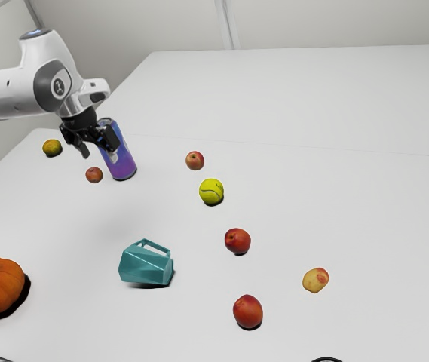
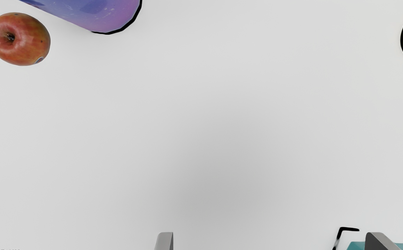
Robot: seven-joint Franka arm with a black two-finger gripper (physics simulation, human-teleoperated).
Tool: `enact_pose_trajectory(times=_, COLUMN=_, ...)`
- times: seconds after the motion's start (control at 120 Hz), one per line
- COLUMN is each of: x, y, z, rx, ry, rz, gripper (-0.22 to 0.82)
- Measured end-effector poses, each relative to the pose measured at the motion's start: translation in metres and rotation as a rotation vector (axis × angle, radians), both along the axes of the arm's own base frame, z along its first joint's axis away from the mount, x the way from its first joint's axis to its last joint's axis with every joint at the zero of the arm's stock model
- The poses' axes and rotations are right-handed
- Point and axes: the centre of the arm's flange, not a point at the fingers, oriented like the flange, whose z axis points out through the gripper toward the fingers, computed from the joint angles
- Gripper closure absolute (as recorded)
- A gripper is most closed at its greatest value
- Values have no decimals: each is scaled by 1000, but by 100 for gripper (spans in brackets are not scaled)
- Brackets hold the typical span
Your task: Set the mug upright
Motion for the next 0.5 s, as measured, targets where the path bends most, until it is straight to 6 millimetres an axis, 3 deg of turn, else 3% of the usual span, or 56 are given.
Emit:
enact_pose_trajectory(times=0.125, x=-5, y=3, z=-1, rx=-14, ry=0, rz=16, gripper=0)
enact_pose_trajectory(times=0.25, x=-21, y=13, z=-24, rx=-125, ry=62, rz=79, gripper=0)
enact_pose_trajectory(times=0.5, x=-49, y=-2, z=-95, rx=-341, ry=259, rz=143, gripper=0)
